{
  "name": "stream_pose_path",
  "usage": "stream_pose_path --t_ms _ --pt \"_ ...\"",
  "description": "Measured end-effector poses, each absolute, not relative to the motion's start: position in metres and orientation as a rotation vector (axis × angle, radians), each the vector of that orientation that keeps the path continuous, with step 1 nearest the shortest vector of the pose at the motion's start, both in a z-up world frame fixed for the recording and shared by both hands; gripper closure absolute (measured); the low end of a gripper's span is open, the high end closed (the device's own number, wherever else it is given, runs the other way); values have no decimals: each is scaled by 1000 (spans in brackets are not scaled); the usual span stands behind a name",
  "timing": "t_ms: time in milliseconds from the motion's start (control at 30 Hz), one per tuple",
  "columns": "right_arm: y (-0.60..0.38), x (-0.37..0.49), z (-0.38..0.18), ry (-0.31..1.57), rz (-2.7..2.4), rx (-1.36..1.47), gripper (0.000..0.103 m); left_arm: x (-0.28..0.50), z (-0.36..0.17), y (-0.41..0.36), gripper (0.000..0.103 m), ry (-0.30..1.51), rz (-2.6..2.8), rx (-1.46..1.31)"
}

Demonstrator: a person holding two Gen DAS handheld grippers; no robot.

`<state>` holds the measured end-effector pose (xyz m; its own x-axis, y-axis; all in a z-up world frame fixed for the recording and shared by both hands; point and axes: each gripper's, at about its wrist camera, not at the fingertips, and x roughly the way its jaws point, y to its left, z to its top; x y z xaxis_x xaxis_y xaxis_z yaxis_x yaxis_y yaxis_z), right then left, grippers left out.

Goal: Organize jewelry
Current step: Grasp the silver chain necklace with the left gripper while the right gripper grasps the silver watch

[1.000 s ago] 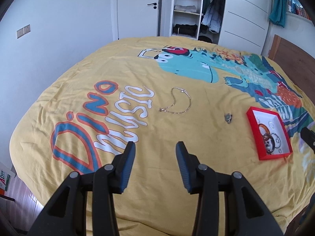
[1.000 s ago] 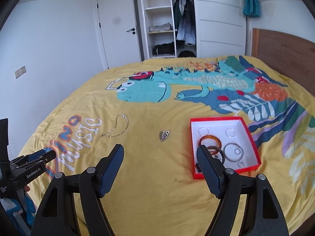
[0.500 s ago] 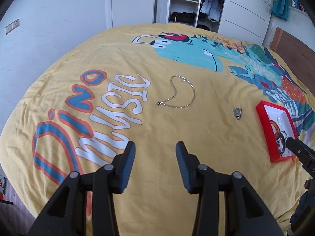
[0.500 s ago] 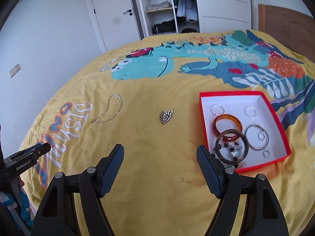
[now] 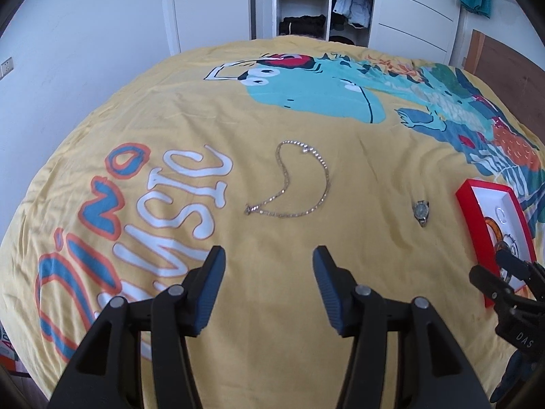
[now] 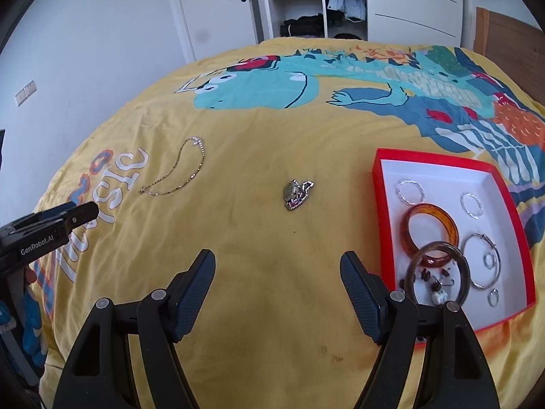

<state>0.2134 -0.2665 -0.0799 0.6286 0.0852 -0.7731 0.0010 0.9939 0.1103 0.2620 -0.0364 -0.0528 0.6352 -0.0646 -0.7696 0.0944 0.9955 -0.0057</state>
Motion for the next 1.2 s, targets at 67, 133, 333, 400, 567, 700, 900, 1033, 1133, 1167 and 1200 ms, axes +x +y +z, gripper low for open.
stream_pose_path --t_ms 67,133,333,400,567,700,900,1033,1133,1167,1200 --pt "-267 221 -83 895 48 109 28 269 -54 -40 51 875 -93 44" --pt "-268 227 -86 899 48 112 28 276 -55 -43 51 875 -97 51" --pt "-272 248 -94 910 48 144 28 297 -60 -52 51 874 -105 85" --pt "-274 256 -97 914 49 149 28 305 -63 -54 51 877 -110 91" --pt "-276 277 -108 936 50 169 28 324 -71 -58 44 884 -132 99" --pt "-278 293 -119 953 47 182 28 337 -79 -62 42 896 -153 108" --pt "-282 309 -132 970 42 210 28 354 -91 -68 41 907 -196 120" --pt "-283 316 -140 981 45 229 28 368 -96 -68 41 913 -227 119" --pt "-283 321 -146 988 43 238 28 377 -100 -68 40 926 -252 121" --pt "-283 322 -149 990 42 239 28 379 -102 -68 40 930 -260 123" --pt "-282 323 -150 990 41 239 28 381 -104 -70 40 937 -274 124"
